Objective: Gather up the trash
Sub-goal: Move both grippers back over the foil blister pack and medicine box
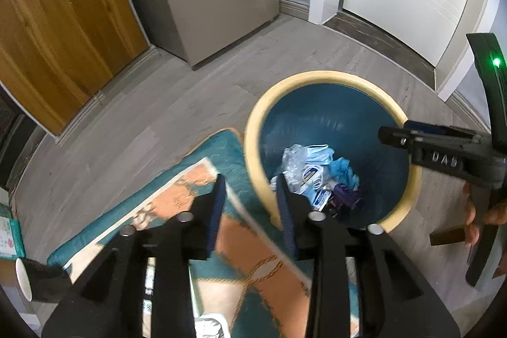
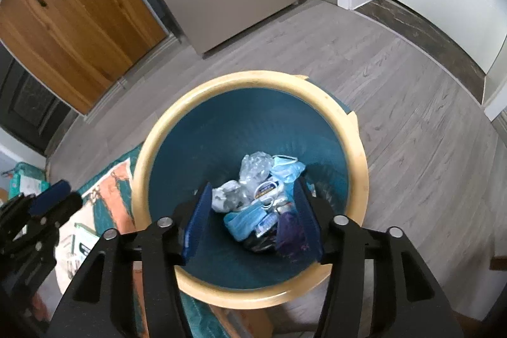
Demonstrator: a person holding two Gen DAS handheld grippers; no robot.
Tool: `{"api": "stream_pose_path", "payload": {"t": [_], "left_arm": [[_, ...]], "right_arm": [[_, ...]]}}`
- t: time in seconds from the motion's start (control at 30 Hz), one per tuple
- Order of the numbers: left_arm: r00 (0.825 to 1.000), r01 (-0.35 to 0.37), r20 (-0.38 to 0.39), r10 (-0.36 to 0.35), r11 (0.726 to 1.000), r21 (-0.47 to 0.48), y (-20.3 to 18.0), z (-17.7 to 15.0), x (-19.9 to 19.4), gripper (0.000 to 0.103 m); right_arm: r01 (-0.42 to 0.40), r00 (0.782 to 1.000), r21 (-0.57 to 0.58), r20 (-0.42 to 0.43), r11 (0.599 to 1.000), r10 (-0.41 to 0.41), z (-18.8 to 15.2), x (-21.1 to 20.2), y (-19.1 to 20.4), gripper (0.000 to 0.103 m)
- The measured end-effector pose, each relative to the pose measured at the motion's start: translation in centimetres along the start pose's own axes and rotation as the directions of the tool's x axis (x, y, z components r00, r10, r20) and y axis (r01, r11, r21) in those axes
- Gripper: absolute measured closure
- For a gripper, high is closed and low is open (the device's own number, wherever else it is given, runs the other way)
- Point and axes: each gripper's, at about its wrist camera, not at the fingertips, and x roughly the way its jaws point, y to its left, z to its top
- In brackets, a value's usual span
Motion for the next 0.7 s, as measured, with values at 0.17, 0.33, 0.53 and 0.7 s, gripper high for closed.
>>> {"api": "stream_pose_path", "payload": {"t": [0.17, 0.33, 0.53, 0.7], "left_arm": [[0.999, -0.029, 0.014, 0.03, 0.999, -0.04, 3.1, -2.2, -2.9, 0.062], [0.997, -0.061, 0.033, 0.065, 0.991, -0.115, 7.0, -5.0, -6.1, 0.054], [0.992, -0.103, 0.054, 0.112, 0.983, -0.149, 10.2, -9.3, -9.5, 0.04], [0.99, -0.117, 0.048, 0.13, 0.972, -0.205, 12.2, -13.3, -10.8, 0.027]], "right_arm": [[-0.007, 0.999, -0.064, 0.033, 0.998, 0.009, -0.7, -2.0, 2.5, 0.033], [-0.031, 0.996, -0.112, 0.077, 0.993, 0.04, -1.8, -4.7, 5.5, 0.017], [-0.065, 0.992, -0.173, 0.097, 0.983, 0.083, -3.7, -6.8, 9.7, 0.009], [-0.035, 0.996, -0.261, 0.066, 0.965, 0.054, -5.8, -6.4, 13.0, 0.009]]}}
